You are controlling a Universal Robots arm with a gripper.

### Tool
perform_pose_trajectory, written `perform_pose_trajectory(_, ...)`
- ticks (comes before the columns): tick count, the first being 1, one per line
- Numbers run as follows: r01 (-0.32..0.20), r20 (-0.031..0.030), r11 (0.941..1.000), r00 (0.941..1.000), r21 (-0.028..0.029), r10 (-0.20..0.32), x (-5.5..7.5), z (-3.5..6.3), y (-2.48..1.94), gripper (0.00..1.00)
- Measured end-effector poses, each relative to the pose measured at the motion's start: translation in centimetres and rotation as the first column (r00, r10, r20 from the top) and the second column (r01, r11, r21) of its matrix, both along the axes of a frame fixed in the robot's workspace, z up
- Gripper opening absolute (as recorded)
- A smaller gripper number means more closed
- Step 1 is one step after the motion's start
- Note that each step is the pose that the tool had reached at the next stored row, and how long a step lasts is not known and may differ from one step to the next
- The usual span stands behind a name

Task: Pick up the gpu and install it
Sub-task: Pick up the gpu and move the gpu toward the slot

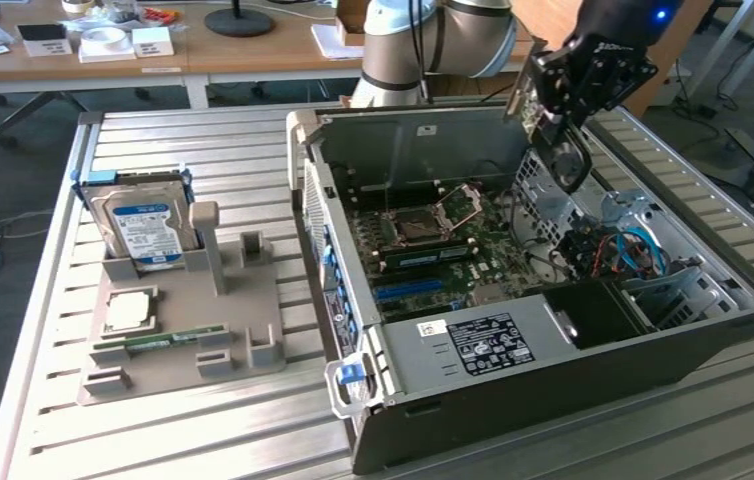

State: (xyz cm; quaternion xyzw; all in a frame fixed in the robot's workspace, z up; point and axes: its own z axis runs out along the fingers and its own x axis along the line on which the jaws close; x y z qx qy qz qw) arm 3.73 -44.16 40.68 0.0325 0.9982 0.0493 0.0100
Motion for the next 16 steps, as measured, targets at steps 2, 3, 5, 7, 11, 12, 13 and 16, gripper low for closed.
perform_pose_trajectory(2, -0.004, 0.0000, 1.0000, 1.0000, 0.0001, 0.004, 0.30, -0.01, 0.01, 0.26)
perform_pose_trajectory(3, -0.005, 0.0000, 1.0000, 1.0000, 0.0000, 0.005, 0.36, -0.01, 0.01, 0.26)
perform_pose_trajectory(5, -0.005, 0.0000, 1.0000, 1.0000, 0.0000, 0.005, 0.38, -0.08, 0.00, 0.26)
perform_pose_trajectory(7, -0.006, 0.0001, 1.0000, 1.0000, -0.0002, 0.006, 0.39, -0.23, 0.00, 0.26)
perform_pose_trajectory(11, -0.016, 0.0000, 0.9999, 0.9999, -0.0004, 0.016, 0.41, -0.57, 0.00, 0.26)
perform_pose_trajectory(12, -0.020, 0.0000, 0.9998, 0.9998, -0.0003, 0.020, 0.43, -0.65, 0.00, 0.26)
perform_pose_trajectory(13, -0.023, 0.0000, 0.9997, 0.9997, -0.0004, 0.023, 0.45, -0.71, 0.00, 0.26)
perform_pose_trajectory(16, -0.026, -0.0001, 0.9997, 0.9997, -0.0006, 0.026, 0.47, -0.75, 0.00, 0.26)
